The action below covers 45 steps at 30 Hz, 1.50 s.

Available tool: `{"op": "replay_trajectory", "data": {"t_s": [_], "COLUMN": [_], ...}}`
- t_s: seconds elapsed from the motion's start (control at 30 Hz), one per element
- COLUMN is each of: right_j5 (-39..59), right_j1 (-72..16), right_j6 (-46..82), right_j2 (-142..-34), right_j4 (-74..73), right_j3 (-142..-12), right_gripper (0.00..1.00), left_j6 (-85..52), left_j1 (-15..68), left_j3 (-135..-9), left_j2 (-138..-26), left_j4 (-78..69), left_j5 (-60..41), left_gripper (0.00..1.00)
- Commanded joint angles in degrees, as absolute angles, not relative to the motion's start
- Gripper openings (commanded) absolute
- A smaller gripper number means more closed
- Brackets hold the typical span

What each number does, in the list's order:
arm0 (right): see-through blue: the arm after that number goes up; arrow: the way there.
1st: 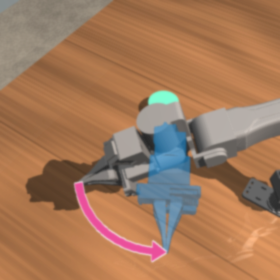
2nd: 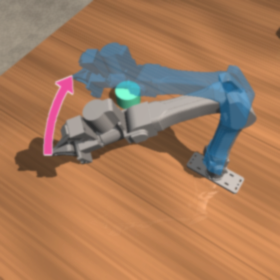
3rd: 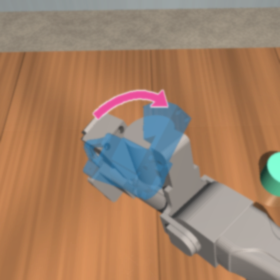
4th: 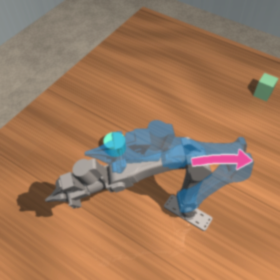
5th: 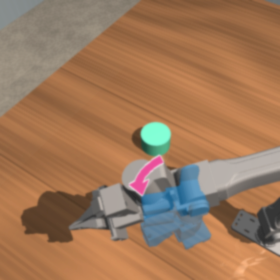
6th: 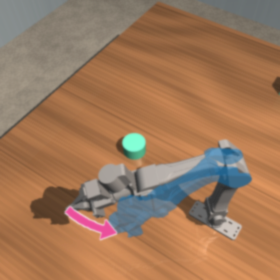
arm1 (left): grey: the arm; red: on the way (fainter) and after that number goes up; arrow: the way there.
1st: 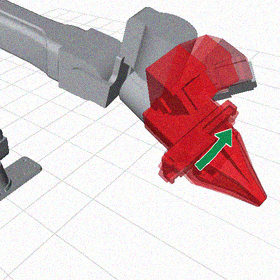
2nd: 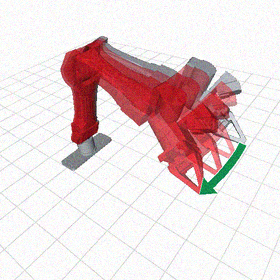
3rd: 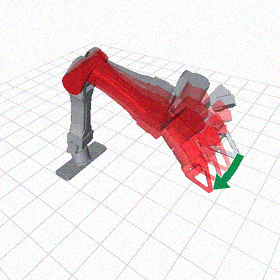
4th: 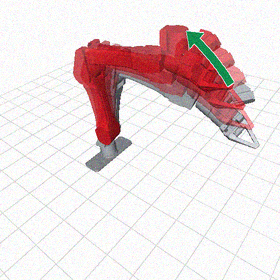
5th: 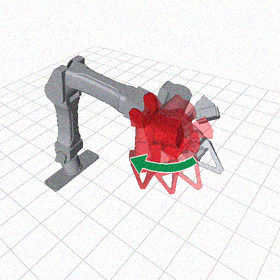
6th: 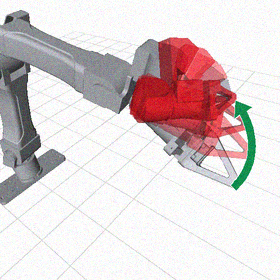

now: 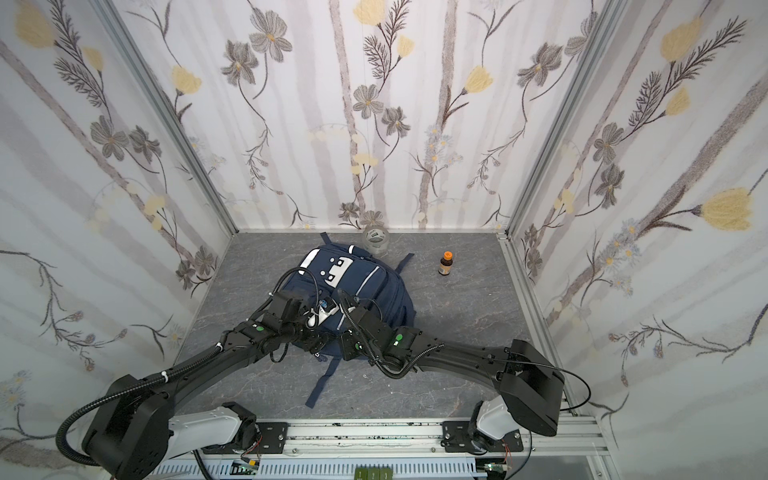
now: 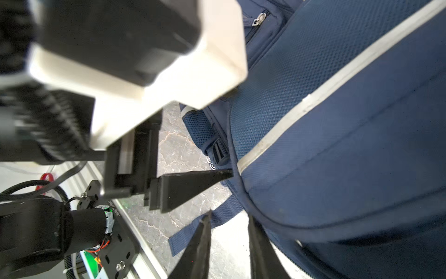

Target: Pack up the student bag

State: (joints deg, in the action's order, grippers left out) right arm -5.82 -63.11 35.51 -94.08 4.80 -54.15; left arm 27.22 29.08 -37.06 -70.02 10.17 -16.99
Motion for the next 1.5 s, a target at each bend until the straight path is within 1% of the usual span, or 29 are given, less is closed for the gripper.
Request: {"op": "replay_trajectory", "data": {"t_s": [0.0, 0.07, 0.27, 0.33, 0.37, 0.4, 0.43, 0.5, 0.53, 0.6, 0.93, 1.1, 1.17, 1.37, 1.43, 1.47], "right_j5": [-12.27, -14.13, -15.14, -16.56, -16.87, -17.25, -17.38, -17.96, -18.54, -19.90, -22.35, -23.16, -23.68, -24.13, -23.84, -23.47], "right_j1": [-64.35, -65.16, -66.14, -66.25, -66.21, -66.31, -66.27, -66.24, -66.27, -66.22, -65.88, -65.56, -65.52, -65.52, -65.44, -65.46], "right_j6": [34.85, 34.70, 34.01, 34.82, 35.15, 35.38, 35.55, 35.96, 36.24, 37.38, 39.64, 40.57, 41.01, 42.35, 42.36, 42.30], "right_j2": [-94.53, -94.65, -97.54, -98.77, -99.10, -99.34, -99.48, -99.74, -99.80, -99.84, -102.12, -103.73, -104.55, -104.60, -103.75, -103.05], "right_j4": [-0.89, -3.20, -8.27, -7.06, -6.78, -7.07, -7.47, -7.73, -7.88, -7.80, -9.05, -9.20, -8.67, -5.87, -5.46, -5.36], "right_j3": [-52.42, -51.15, -51.62, -52.76, -52.99, -53.02, -52.92, -52.82, -52.62, -52.20, -53.34, -55.14, -56.10, -56.41, -55.51, -54.78], "right_gripper": [0.28, 0.32, 0.33, 0.34, 0.35, 0.35, 0.35, 0.35, 0.35, 0.35, 0.35, 0.35, 0.32, 0.05, 0.00, 0.00], "left_j6": [28.24, 28.24, 28.24, 28.24, 28.24, 28.24, 28.24, 37.05, 37.47, 37.60, 39.37, 41.69, 42.07, 44.34, 45.65, 46.41], "left_j1": [29.66, 29.83, 29.97, 29.98, 29.97, 29.89, 29.79, 29.24, 28.73, 27.82, 26.54, 26.54, 26.56, 26.54, 26.56, 26.54], "left_j3": [-37.91, -38.47, -38.32, -37.90, -37.80, -37.78, -37.85, -37.71, -37.69, -37.54, -36.65, -37.10, -37.19, -38.40, -38.89, -39.11], "left_j2": [-69.92, -69.87, -69.23, -68.44, -68.15, -67.82, -67.39, -66.36, -65.64, -64.25, -64.94, -65.39, -65.65, -66.43, -66.62, -66.66], "left_j4": [10.16, 10.16, 10.16, 10.16, 10.16, -8.03, -6.90, -4.75, -3.71, -2.77, -1.28, 1.78, 2.32, 3.92, 5.01, 5.85], "left_j5": [-18.61, -18.61, -18.61, -18.61, -18.61, -18.61, -21.37, -21.19, -21.33, -21.83, -24.06, -25.31, -25.36, -25.84, -26.01, -26.19], "left_gripper": [0.80, 0.80, 0.80, 0.80, 0.55, 0.51, 0.51, 0.51, 0.52, 0.58, 0.58, 0.63, 0.63, 0.64, 0.64, 0.64]}}
